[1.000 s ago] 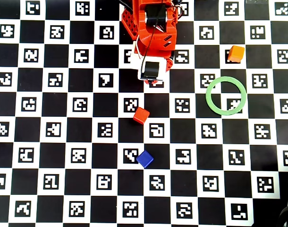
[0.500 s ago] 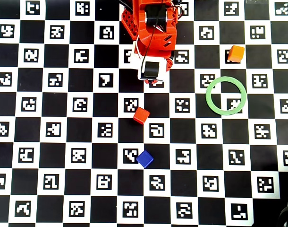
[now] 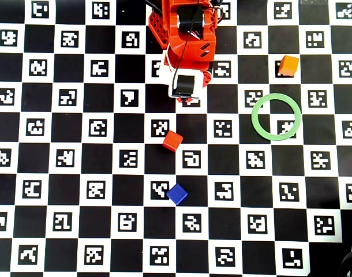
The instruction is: Grab the red cube then put it in the green circle then put the blue cube on top and finally the orange cube on top
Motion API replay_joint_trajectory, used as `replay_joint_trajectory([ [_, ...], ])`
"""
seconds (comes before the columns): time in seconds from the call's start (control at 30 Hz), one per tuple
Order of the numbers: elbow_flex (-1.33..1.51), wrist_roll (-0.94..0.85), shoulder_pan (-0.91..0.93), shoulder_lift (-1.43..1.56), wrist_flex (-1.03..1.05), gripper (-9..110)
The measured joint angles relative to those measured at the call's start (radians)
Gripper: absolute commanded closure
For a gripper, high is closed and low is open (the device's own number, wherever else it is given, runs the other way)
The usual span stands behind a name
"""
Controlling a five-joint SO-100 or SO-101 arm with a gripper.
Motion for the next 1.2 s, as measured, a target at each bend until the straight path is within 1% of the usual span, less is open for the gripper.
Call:
replay_joint_trajectory([
  [1.2,0.000,0.011,-0.006,-0.012,-0.003,108],
])
